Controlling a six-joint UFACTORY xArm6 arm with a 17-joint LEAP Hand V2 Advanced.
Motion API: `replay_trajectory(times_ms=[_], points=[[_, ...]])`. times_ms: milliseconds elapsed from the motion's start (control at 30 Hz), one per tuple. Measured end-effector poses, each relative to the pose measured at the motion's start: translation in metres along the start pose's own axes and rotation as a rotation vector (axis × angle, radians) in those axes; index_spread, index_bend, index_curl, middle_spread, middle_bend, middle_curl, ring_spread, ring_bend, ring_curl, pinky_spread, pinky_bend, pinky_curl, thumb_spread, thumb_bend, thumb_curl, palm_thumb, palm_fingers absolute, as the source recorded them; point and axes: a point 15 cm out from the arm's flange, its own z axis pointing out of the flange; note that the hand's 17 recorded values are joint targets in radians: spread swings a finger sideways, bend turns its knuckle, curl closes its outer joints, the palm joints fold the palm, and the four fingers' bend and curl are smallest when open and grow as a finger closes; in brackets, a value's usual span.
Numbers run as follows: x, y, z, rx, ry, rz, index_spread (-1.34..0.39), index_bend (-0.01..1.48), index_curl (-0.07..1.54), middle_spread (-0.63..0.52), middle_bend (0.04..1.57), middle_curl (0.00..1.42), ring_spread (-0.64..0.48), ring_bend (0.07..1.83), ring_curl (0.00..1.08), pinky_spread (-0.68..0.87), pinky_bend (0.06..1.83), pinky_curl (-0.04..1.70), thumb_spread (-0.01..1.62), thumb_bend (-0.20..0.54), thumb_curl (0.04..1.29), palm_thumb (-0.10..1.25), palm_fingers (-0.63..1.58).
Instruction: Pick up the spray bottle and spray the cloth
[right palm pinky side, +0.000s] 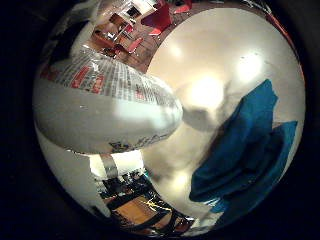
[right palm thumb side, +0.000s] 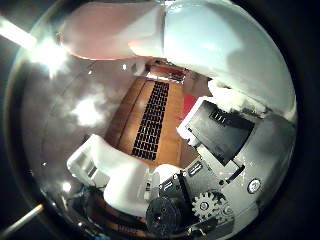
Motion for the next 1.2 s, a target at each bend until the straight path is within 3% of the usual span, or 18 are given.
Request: replay_trajectory(times_ms=[600, 767, 867, 1033, 1133, 1200], points=[[0.017, 0.012, 0.012, -0.023, -0.005, 0.015, -0.22, 1.15, 0.88, -0.11, 1.41, 0.75, -0.21, 1.35, 0.81, -0.19, 0.96, 1.43, 0.39, -0.022, 0.98, 1.05, 1.11], [0.019, 0.012, 0.010, -0.020, -0.003, 0.010, -0.23, 1.07, 0.87, -0.11, 1.35, 0.73, -0.21, 1.31, 0.77, -0.21, 0.98, 1.33, 0.48, -0.036, 0.94, 0.96, 1.12], [0.020, 0.013, 0.010, -0.027, 0.002, 0.006, -0.26, 0.90, 0.84, -0.12, 1.27, 0.70, -0.21, 1.27, 0.72, -0.25, 0.99, 1.21, 0.52, -0.040, 0.89, 0.91, 1.09], [0.017, 0.014, 0.010, -0.031, 0.003, -0.004, -0.35, 0.44, 0.79, -0.18, 1.02, 0.65, -0.26, 1.19, 0.64, -0.39, 1.10, 0.98, 0.53, -0.038, 0.81, 0.87, 0.82], [0.016, 0.014, 0.009, -0.033, 0.007, -0.011, -0.38, 0.24, 0.74, -0.19, 0.93, 0.63, -0.29, 1.17, 0.61, -0.46, 1.05, 0.89, 0.64, -0.030, 0.76, 0.87, 0.59], [0.015, 0.015, 0.009, -0.039, 0.010, -0.015, -0.41, 0.23, 0.72, -0.20, 0.85, 0.61, -0.30, 1.11, 0.58, -0.43, 0.92, 0.84, 0.78, -0.026, 0.71, 0.86, 0.42]])
